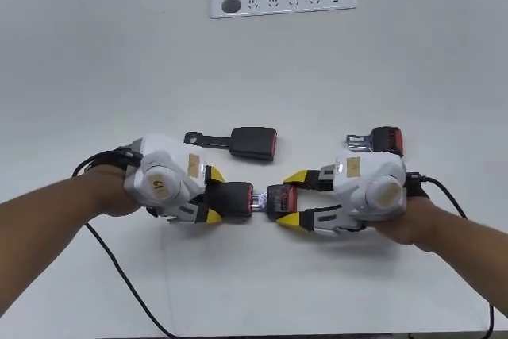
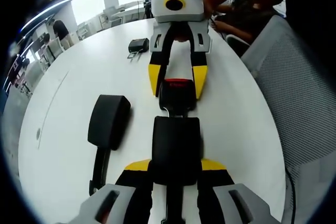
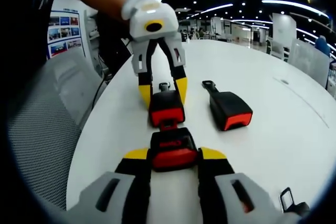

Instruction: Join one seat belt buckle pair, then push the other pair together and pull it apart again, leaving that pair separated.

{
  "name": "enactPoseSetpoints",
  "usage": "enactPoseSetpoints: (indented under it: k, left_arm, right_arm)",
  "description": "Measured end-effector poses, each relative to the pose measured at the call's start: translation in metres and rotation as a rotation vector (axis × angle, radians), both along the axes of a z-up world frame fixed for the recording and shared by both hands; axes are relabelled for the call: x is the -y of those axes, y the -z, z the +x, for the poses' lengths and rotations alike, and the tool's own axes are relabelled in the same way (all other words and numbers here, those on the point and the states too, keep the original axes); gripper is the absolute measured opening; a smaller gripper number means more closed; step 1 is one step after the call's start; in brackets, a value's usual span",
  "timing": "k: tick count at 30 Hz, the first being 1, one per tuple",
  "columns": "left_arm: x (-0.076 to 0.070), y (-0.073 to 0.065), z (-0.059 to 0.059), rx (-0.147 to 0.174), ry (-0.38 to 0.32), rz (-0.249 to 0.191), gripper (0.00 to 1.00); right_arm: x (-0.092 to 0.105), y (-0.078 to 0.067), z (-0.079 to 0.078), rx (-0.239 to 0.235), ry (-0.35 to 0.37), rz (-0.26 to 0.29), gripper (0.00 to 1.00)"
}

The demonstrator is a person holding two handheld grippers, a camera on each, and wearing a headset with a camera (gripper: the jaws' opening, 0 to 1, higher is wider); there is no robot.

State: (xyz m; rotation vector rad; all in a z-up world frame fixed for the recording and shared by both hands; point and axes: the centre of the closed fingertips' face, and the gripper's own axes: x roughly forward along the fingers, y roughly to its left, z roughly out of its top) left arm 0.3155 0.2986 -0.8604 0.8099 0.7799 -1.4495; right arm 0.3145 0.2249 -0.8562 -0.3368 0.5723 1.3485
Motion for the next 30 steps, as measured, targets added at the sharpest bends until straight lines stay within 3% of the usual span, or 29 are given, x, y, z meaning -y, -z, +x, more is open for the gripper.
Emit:
enactPoseSetpoints:
  k: [17,26,30]
  left_arm:
    - [-0.001,0.001,-0.001,-0.005,-0.003,0.022,0.33]
    - [0.000,0.001,0.000,-0.004,-0.001,0.019,0.33]
    - [0.001,0.001,0.001,-0.006,-0.010,-0.003,0.33]
  right_arm:
    - [-0.015,0.003,0.000,-0.002,0.031,0.005,0.35]
    - [-0.015,0.003,0.000,0.005,0.028,-0.006,0.35]
    - [-0.014,0.003,-0.001,0.013,0.033,-0.008,0.35]
